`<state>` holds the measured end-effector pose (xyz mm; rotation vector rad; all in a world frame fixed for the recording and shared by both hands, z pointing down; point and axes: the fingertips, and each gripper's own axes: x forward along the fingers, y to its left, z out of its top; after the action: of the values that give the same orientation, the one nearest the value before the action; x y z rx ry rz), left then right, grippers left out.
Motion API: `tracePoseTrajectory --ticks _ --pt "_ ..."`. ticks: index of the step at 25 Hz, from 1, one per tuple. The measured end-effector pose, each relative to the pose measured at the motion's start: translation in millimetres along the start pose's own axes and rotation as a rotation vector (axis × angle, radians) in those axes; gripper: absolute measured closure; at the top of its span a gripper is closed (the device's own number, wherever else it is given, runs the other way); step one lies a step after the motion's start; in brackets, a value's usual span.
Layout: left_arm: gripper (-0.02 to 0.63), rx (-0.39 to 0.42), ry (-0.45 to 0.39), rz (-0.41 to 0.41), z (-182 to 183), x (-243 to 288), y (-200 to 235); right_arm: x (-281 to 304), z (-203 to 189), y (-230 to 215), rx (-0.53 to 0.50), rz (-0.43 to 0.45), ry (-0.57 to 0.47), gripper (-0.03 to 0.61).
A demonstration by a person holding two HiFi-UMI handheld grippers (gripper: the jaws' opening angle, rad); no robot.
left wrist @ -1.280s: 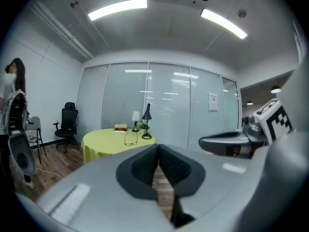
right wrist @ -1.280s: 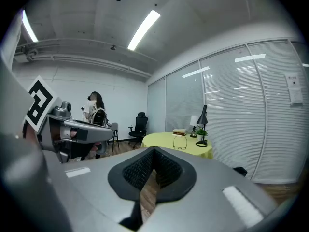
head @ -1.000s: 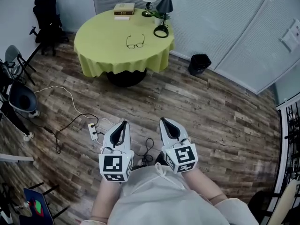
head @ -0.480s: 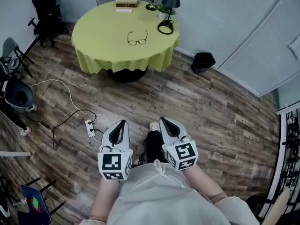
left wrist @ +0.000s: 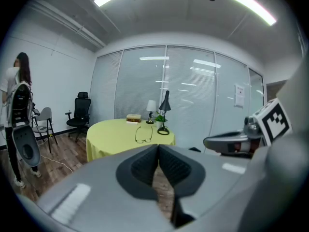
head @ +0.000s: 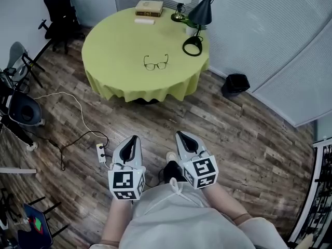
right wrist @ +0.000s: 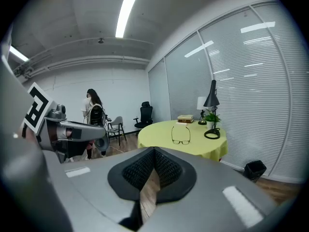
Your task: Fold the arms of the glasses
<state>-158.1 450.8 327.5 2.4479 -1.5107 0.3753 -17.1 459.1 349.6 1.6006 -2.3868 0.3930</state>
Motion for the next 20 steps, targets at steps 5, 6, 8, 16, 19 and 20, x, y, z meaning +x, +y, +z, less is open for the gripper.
tracePoseTrajectory --ticks 5,6,8,16,19,20 --pt "0.607 -0.011 -0.007 0.034 33.0 82.9 -10.8 47.1 30.9 -75.3 -0.013 0.038 0.003 0.578" --pt "0.607 -0.011 -0.008 0.039 38.5 98.7 -14.2 55.7 35.5 -90.9 -0.014 0.042 0.006 0.578" --pt "0.607 -0.009 -0.008 0.049 46.9 128.0 -20.6 72.7 41.3 -120.3 -0.011 0.049 0.017 0.578" --pt "0.607 -0.014 0.044 0.074 56.9 202.4 -30.0 121.9 46.5 -184.4 0.021 0.091 0.077 0.578" --pt "0.607 -0.015 0.06 0.08 57.2 217.0 -26.0 133.2 44.0 -193.8 0.032 0.096 0.106 0.578" --pt "0.607 -0.023 0.064 0.084 56.8 221.6 -22.7 137.2 42.5 -194.6 0.031 0.102 0.113 0.578"
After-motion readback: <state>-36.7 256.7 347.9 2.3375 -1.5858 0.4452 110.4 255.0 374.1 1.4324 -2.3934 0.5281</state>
